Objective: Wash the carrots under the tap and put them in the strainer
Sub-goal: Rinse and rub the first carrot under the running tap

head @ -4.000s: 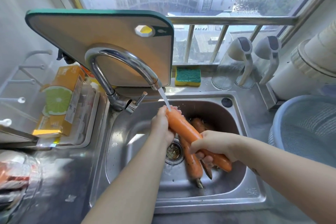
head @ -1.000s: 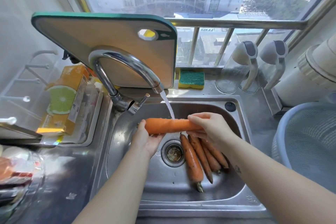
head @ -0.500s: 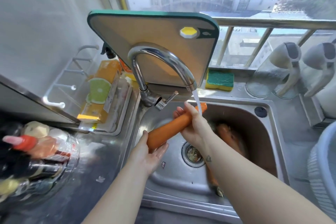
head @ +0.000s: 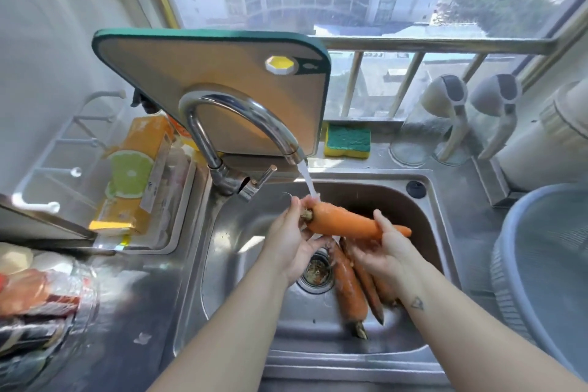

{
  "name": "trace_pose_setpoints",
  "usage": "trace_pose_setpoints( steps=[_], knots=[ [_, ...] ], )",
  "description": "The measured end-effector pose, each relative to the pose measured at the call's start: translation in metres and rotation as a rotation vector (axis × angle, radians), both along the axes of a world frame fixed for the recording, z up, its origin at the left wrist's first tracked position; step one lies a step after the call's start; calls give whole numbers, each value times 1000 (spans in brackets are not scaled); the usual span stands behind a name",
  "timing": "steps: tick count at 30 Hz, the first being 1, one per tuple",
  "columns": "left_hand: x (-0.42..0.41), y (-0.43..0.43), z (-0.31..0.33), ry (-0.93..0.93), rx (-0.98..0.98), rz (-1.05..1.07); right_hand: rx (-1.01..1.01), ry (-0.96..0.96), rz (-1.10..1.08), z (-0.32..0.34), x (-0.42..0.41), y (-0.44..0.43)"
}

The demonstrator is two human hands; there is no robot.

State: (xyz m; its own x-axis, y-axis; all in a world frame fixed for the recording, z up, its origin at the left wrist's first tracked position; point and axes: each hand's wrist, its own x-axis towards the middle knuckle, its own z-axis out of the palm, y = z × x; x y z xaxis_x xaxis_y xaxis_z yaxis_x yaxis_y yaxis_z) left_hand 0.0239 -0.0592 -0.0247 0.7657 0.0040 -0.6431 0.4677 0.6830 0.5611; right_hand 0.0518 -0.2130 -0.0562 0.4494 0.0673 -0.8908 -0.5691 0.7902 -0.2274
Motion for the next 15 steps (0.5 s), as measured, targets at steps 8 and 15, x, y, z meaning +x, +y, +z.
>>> trace_pose_setpoints(
  steps=[8, 15],
  knots=[
    [13, -27, 5, -123, 142, 16, -21, -50, -132, 7, 3, -8],
    [19, -28, -2, -80, 275, 186, 68, -103, -103, 9, -12, 0]
  ],
)
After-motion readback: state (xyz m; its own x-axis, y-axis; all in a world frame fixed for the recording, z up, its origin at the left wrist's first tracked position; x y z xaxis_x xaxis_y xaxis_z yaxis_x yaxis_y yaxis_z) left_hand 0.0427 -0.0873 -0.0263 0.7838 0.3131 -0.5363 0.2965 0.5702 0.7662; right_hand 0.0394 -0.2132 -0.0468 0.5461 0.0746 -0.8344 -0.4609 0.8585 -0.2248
